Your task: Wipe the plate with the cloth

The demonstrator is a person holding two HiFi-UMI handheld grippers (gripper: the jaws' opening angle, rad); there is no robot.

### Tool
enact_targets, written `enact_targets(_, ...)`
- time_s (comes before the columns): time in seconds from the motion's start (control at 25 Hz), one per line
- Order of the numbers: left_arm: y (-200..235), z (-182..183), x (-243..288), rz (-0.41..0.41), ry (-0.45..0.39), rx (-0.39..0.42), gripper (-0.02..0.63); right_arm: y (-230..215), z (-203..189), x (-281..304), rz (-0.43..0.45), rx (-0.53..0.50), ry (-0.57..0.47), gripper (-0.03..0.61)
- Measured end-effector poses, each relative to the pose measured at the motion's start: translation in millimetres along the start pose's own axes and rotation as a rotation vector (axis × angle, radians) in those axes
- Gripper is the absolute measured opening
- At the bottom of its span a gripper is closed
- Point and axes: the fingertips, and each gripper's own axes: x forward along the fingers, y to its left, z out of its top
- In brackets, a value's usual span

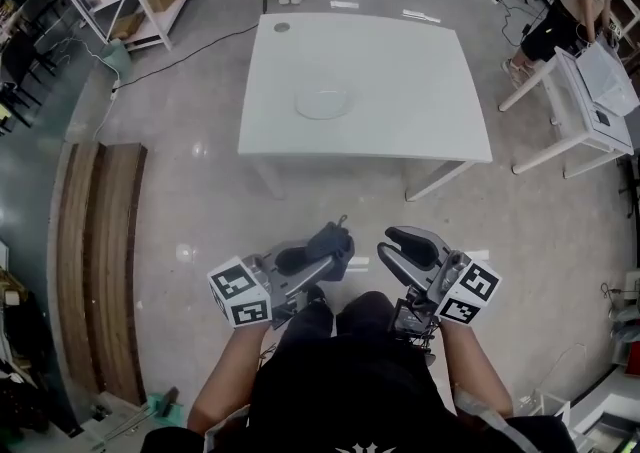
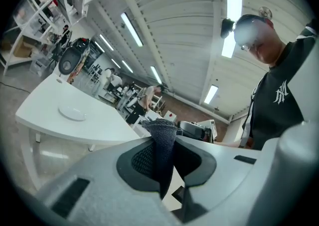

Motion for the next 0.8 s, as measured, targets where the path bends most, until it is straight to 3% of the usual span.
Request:
enact_targets(0.24, 59.1, 26.6, 34.7, 0.038, 0.007, -0.024, 0.051, -65.3, 33.4, 22.6, 0.048, 0.046, -0.044, 0.104)
enact_targets(0.64, 176.7, 96.6, 139.7, 0.090, -0.064, -0.120, 0.051, -211.7, 90.3, 86.2, 0.236, 0.068, 0.078, 0.104)
enact_targets(0.8, 215.2, 112.8, 173.9, 0.145, -0.044, -0.117, 0.051, -262.2, 107.4, 98.7, 0.277, 0.105, 0.110, 0.104)
